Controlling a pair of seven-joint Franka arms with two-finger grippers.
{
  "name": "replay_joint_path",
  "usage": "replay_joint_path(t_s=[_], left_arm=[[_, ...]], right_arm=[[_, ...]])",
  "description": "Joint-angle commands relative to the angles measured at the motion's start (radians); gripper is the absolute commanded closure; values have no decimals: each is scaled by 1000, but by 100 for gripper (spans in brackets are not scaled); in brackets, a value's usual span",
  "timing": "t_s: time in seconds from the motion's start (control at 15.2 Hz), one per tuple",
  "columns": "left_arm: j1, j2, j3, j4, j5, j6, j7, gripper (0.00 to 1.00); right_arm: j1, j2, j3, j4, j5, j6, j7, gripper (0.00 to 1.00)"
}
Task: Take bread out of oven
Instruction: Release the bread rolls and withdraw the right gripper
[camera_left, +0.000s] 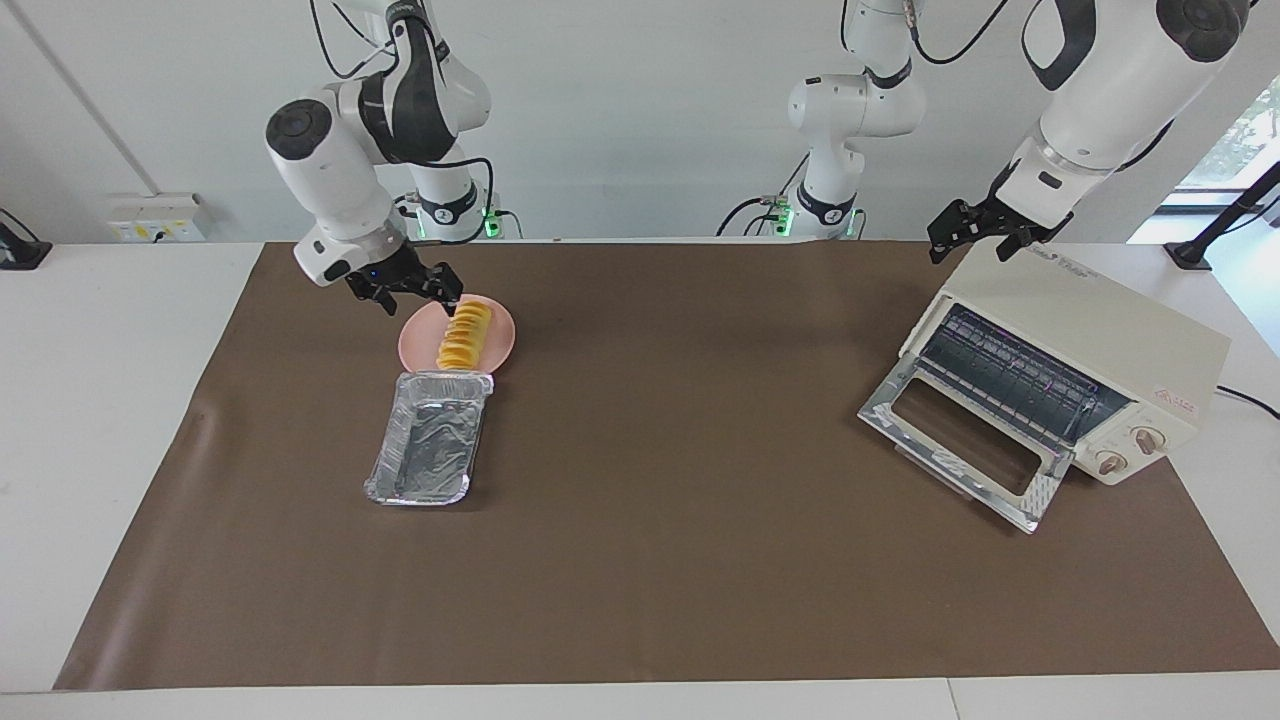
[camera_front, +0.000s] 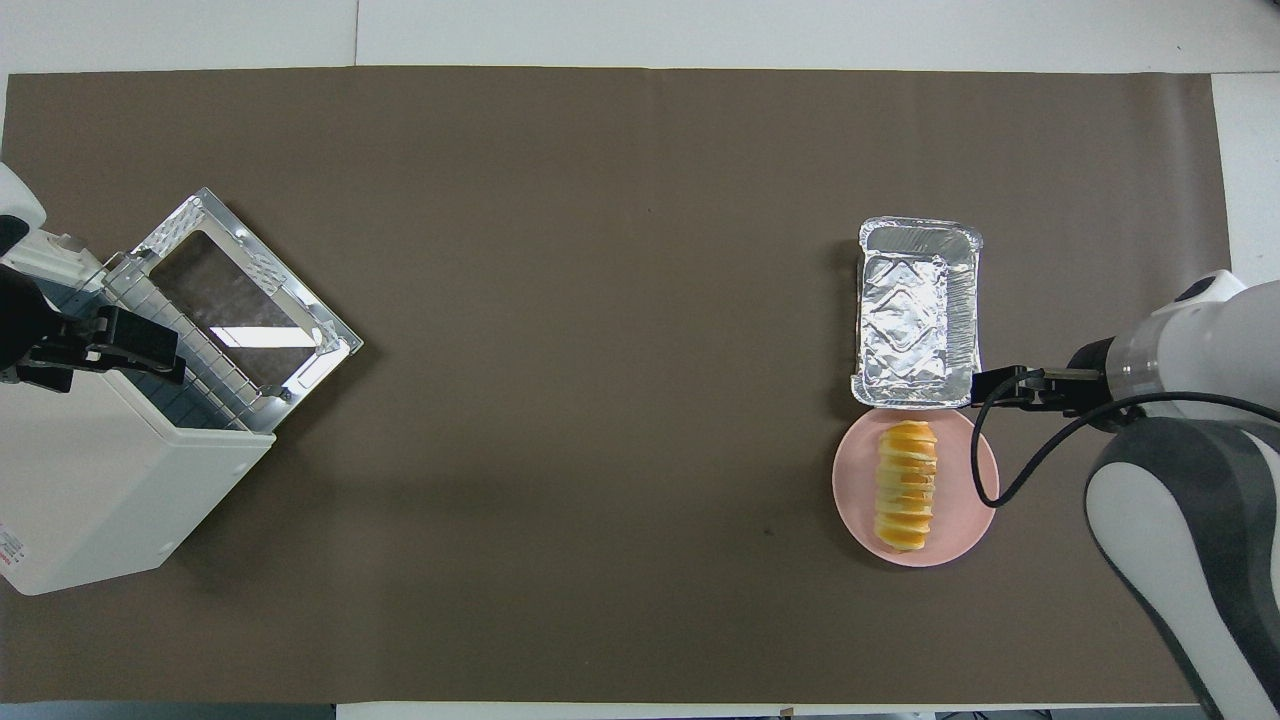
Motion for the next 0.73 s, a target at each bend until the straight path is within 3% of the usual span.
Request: replay_joint_path(t_s=[0.0,0.26,0.66], left_arm=[[10,-16,-8,-13,14,14,3,0],[10,-16,-8,-13,14,14,3,0],[10,-16,-8,-13,14,14,3,0]], right_arm=[[-31,63,7,167,-65,-84,-49,0],[-48,199,5,494,-98,-297,-66,0],[-48,213,2,531,-125,-331,-70,0]])
